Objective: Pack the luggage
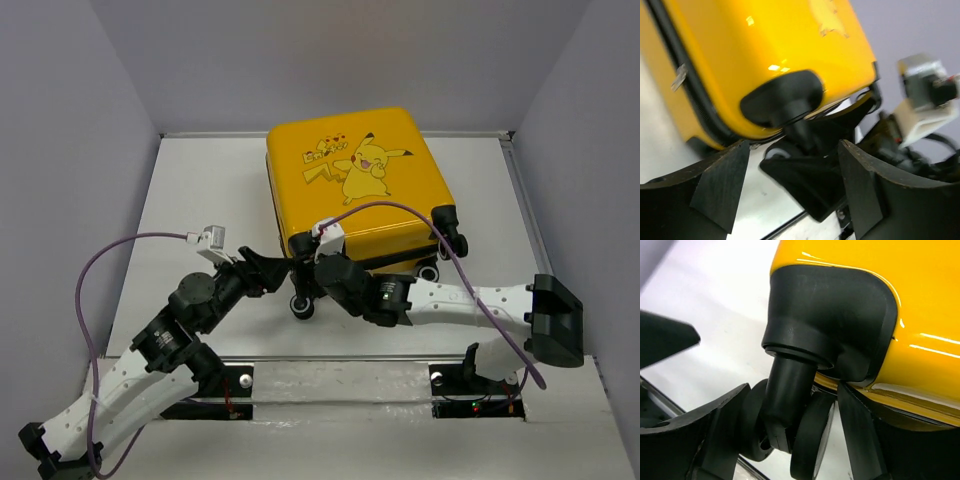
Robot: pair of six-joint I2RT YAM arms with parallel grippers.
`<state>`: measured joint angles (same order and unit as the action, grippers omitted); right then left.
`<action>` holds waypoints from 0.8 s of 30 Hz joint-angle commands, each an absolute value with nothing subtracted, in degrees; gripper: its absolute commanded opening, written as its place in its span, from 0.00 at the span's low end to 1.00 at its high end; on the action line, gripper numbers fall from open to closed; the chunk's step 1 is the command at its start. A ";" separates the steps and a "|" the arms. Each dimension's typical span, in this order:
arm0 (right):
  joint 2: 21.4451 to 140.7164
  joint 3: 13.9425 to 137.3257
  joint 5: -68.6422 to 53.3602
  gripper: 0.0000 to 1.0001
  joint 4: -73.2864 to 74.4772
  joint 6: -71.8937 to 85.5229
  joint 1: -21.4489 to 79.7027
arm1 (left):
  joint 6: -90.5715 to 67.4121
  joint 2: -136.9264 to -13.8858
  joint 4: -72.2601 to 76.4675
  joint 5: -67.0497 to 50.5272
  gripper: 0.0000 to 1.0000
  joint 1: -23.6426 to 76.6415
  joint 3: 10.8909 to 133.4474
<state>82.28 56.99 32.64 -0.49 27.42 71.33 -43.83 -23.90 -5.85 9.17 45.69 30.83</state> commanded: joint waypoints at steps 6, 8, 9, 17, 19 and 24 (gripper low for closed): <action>90.35 72.24 44.64 0.59 27.30 25.05 70.31 | -48.16 -20.21 -10.03 9.94 0.60 46.05 21.81; 91.49 74.87 45.61 0.37 30.13 24.87 70.31 | -48.43 -21.96 -8.01 7.84 0.56 46.14 19.96; 92.02 75.84 47.27 0.31 31.54 24.70 70.31 | -48.60 -22.84 -6.61 6.78 0.54 46.06 17.95; 96.33 88.14 54.23 0.07 41.22 19.43 71.89 | -46.77 -30.31 12.81 5.10 0.48 48.42 10.99; 96.33 89.29 53.18 0.07 41.22 18.81 71.89 | -45.45 -31.98 17.02 7.37 0.46 49.21 11.07; 94.57 89.04 49.50 0.07 38.16 18.46 71.89 | -40.89 -36.73 23.45 12.21 0.40 52.46 12.22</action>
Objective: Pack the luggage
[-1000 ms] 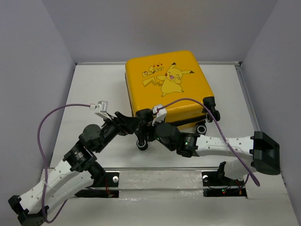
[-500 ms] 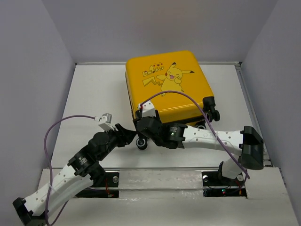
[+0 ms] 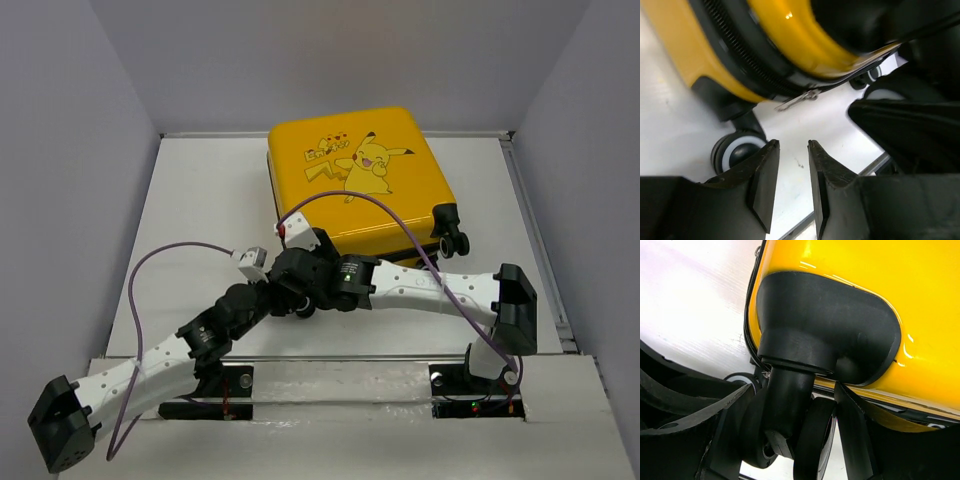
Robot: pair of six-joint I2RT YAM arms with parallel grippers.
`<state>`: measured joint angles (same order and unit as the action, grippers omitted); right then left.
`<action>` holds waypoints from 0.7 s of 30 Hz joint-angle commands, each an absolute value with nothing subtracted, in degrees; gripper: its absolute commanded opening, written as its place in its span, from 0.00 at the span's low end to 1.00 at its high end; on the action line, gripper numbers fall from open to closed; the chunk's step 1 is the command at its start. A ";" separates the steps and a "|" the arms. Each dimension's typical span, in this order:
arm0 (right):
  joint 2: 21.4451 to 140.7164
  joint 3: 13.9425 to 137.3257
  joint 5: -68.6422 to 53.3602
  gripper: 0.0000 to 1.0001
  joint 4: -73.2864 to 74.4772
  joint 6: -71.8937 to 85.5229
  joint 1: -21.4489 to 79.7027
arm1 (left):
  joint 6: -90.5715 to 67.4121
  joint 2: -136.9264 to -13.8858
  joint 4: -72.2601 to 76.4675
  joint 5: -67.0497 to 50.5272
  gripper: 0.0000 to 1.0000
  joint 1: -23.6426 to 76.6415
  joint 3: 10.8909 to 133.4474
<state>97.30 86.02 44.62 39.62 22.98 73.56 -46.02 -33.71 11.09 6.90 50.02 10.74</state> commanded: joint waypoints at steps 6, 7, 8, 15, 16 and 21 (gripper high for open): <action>91.32 85.78 46.06 0.07 33.32 17.75 71.89 | -36.66 -43.50 32.24 17.58 0.39 53.70 13.18; 91.06 85.52 45.62 0.07 32.79 17.58 71.89 | -36.30 -44.20 33.04 17.67 0.39 53.70 13.36; 90.53 84.73 45.18 0.07 32.26 17.40 71.89 | -36.04 -45.60 33.83 17.93 0.39 53.79 13.53; 89.12 82.44 43.07 0.07 29.45 17.14 71.89 | -35.51 -46.76 33.93 21.97 0.39 54.14 14.59; 88.77 82.09 42.81 0.07 29.01 17.05 71.89 | -35.33 -47.28 34.01 22.32 0.42 54.14 14.59; 88.15 81.04 41.13 0.07 26.72 16.79 72.42 | -34.63 -50.62 38.31 20.48 0.53 54.23 14.15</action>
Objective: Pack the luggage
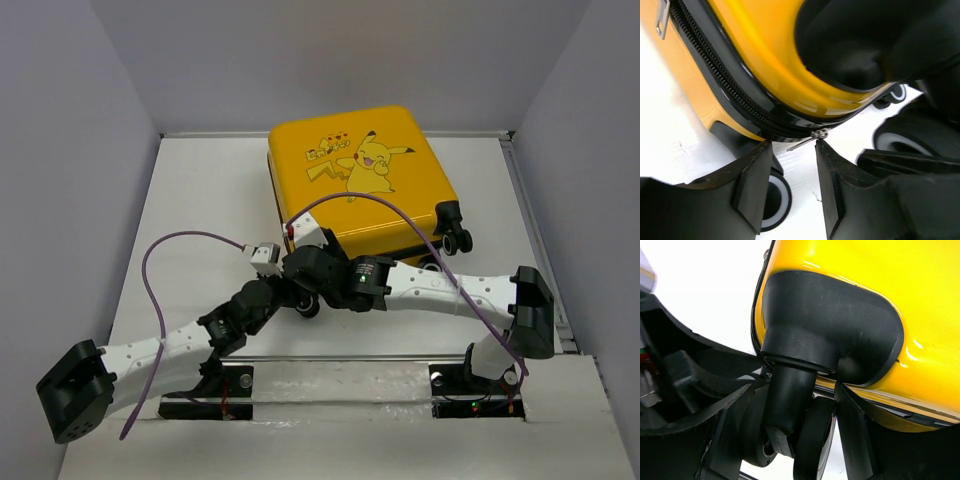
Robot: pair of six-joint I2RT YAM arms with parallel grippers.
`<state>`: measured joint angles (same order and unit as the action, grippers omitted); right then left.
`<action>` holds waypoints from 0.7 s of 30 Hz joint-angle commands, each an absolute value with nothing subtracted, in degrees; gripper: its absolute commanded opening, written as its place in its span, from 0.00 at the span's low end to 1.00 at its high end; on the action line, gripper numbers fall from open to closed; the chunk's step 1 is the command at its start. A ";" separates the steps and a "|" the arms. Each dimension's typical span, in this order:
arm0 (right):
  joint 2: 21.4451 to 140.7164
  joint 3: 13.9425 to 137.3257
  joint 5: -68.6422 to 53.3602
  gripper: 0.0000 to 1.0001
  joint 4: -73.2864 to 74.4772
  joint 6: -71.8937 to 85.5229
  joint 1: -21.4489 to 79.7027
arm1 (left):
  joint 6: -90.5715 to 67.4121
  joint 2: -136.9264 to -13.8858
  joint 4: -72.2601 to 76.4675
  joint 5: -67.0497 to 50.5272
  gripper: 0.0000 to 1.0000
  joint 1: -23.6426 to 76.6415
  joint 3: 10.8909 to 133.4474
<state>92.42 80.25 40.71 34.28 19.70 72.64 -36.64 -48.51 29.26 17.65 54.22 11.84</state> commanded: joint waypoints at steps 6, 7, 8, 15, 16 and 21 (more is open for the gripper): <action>88.59 81.04 40.17 0.07 25.32 16.44 73.03 | -34.54 -53.08 44.29 20.65 0.54 55.46 13.54; 88.77 80.95 40.17 0.07 24.96 16.44 73.04 | -34.54 -53.35 44.99 20.74 0.54 55.55 13.54; 88.77 80.86 40.08 0.07 24.79 16.52 73.04 | -34.54 -53.35 45.70 20.66 0.53 55.63 13.45; 88.77 79.46 39.90 0.07 23.91 17.49 73.65 | -35.59 -51.42 49.48 22.41 0.49 57.74 13.45; 88.68 79.28 39.90 0.07 23.82 17.75 73.65 | -35.68 -50.89 49.83 22.41 0.49 57.83 13.45; 88.42 78.93 39.64 0.07 23.20 17.93 74.18 | -36.04 -51.76 51.68 22.67 0.47 58.71 13.71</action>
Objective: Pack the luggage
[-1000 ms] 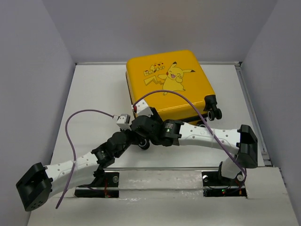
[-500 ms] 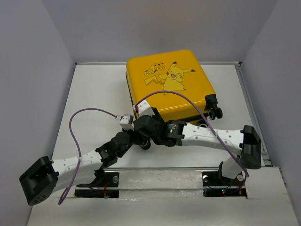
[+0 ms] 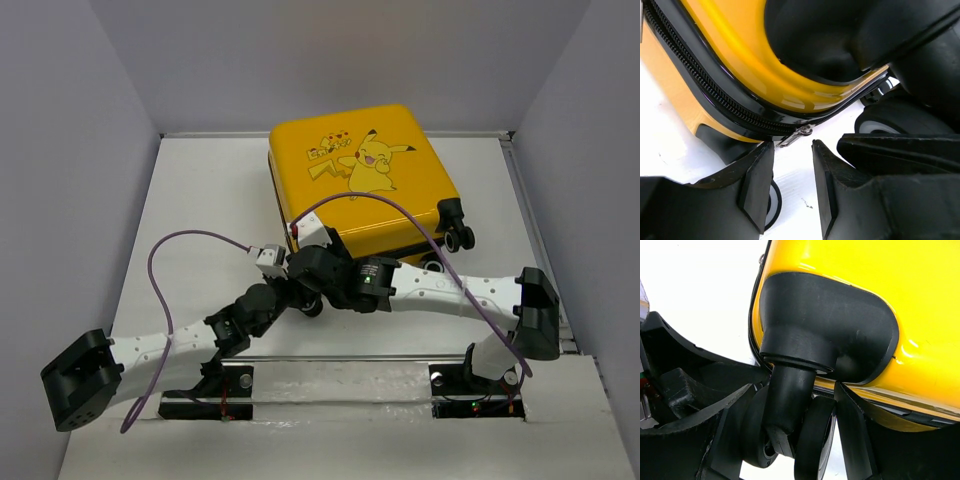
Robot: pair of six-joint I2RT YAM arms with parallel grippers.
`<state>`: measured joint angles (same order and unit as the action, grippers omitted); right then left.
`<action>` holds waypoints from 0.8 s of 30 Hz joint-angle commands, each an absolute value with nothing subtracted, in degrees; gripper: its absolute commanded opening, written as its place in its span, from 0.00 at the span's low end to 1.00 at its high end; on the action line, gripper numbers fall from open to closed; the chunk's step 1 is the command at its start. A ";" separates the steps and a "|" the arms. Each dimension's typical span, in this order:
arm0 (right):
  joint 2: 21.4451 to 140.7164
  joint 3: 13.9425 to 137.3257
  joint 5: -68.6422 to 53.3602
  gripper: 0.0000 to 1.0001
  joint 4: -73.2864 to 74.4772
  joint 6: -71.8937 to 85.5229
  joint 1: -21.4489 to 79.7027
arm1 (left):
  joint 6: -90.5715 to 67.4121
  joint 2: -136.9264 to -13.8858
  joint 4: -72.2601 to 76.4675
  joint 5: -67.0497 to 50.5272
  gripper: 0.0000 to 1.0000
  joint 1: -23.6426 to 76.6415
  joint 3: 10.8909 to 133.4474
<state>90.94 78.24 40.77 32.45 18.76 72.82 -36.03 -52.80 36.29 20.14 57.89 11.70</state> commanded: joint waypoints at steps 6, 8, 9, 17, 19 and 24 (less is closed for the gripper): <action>87.81 78.40 39.81 0.07 22.94 18.10 74.70 | -36.39 -54.22 55.19 23.29 0.43 58.80 14.06; 87.71 78.31 39.81 0.07 22.76 18.11 74.71 | -36.39 -55.54 55.90 23.12 0.40 59.06 14.68; 87.54 78.14 39.81 0.07 22.59 18.11 74.71 | -36.47 -55.98 56.51 23.20 0.38 59.24 14.94; 87.19 77.70 39.81 0.07 22.06 17.93 75.23 | -36.74 -58.97 57.57 26.72 0.32 61.43 15.56; 87.10 77.52 39.81 0.07 21.89 17.67 75.23 | -36.65 -58.63 57.39 27.24 0.41 61.61 15.38; 86.84 77.52 39.73 0.07 21.53 17.49 75.23 | -35.95 -57.92 56.25 29.18 0.63 61.52 15.29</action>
<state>89.32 76.51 42.65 31.44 17.82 73.14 -37.01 -59.59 43.92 25.52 61.06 11.68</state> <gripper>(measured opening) 0.670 0.627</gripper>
